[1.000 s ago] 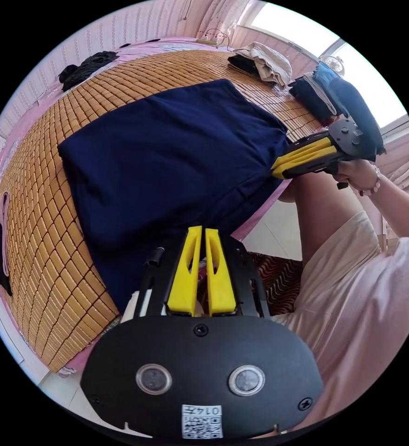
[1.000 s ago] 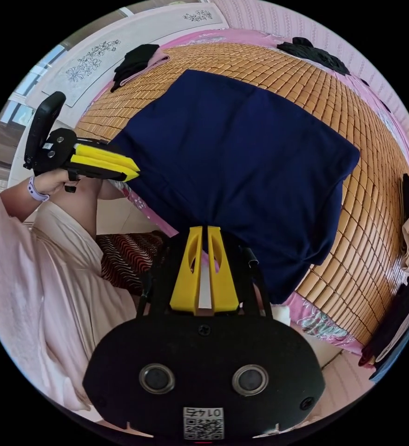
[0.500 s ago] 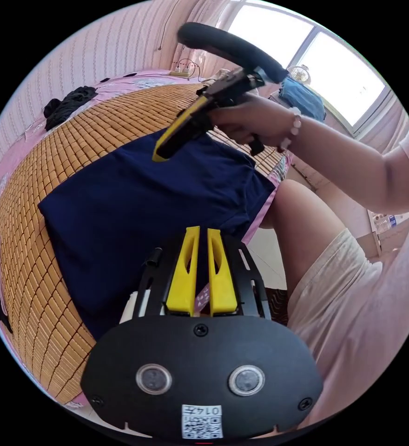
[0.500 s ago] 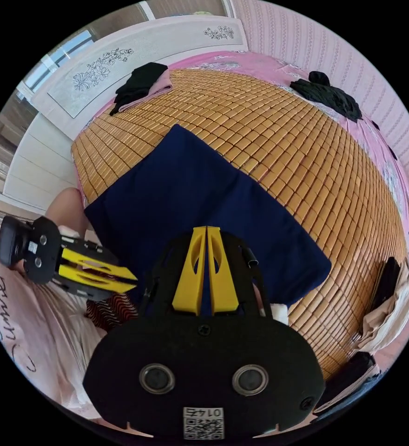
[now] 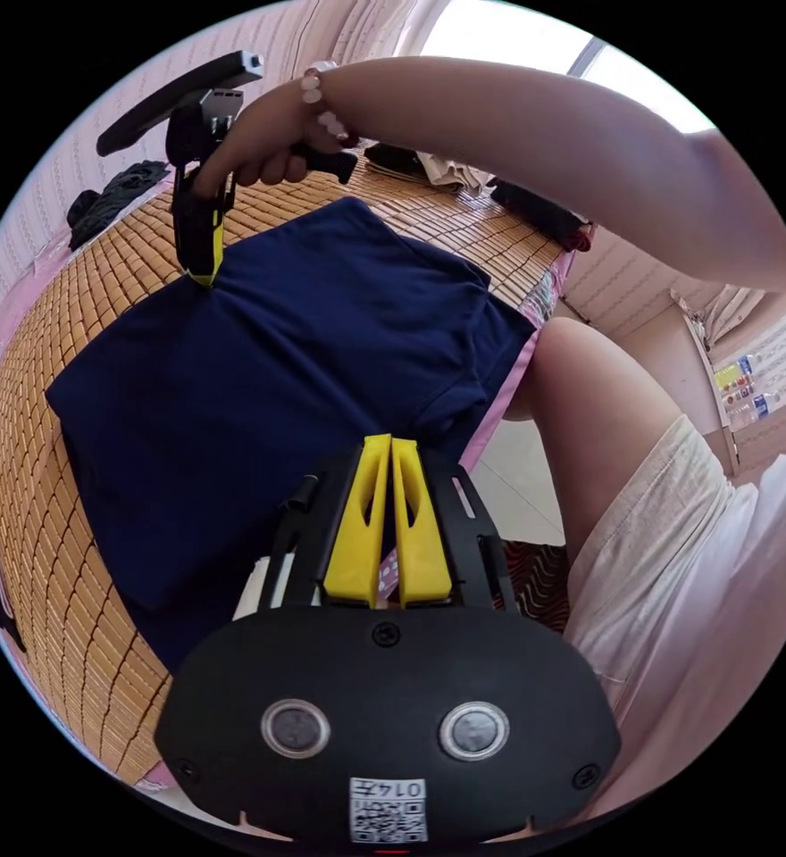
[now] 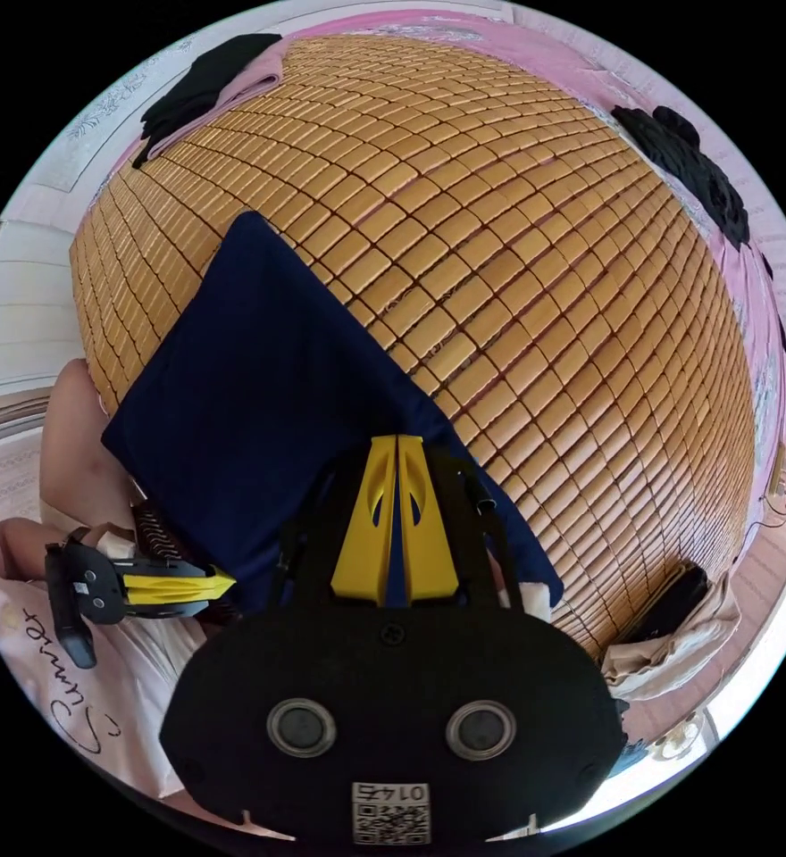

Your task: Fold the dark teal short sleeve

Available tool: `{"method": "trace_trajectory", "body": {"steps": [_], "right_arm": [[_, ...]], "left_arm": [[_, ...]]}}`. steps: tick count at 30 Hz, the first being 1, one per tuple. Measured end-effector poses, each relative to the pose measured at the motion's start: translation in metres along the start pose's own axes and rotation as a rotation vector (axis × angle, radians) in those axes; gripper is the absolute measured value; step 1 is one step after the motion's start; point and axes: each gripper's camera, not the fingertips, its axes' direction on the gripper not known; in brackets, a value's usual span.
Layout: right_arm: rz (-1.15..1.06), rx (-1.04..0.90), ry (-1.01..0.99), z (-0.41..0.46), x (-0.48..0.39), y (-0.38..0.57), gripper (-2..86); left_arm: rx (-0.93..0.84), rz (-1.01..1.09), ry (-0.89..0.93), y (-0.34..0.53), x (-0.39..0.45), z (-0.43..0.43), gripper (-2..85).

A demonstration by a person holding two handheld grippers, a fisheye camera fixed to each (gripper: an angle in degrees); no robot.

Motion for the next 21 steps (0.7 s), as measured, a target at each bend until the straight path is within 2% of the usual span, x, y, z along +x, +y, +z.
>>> {"method": "trace_trajectory", "body": {"steps": [4,9,11,15,18,21], "right_arm": [[0.024,-0.008,-0.089,0.0,0.023,0.002,-0.4],[0.144,0.261,-0.271,-0.043,0.06,0.096,0.0],[0.23,0.289,-0.275,-0.045,0.068,0.145,0.4],[0.468,0.2,-0.304,-0.026,0.081,0.259,4.4],[0.609,0.166,-0.391,-0.016,0.085,0.324,7.4],[0.647,0.104,-0.47,-0.007,0.086,0.358,9.8]], "left_arm": [[0.021,0.0,0.009,0.006,-0.004,0.009,-0.3],[0.068,0.063,0.096,0.019,-0.001,0.008,3.4],[0.12,0.096,0.109,0.022,0.003,0.003,4.5],[0.259,0.178,0.121,0.017,0.013,0.002,11.2],[0.257,0.23,0.177,0.002,0.019,0.016,14.4],[0.227,0.288,0.142,-0.017,0.032,0.032,15.7]]}}
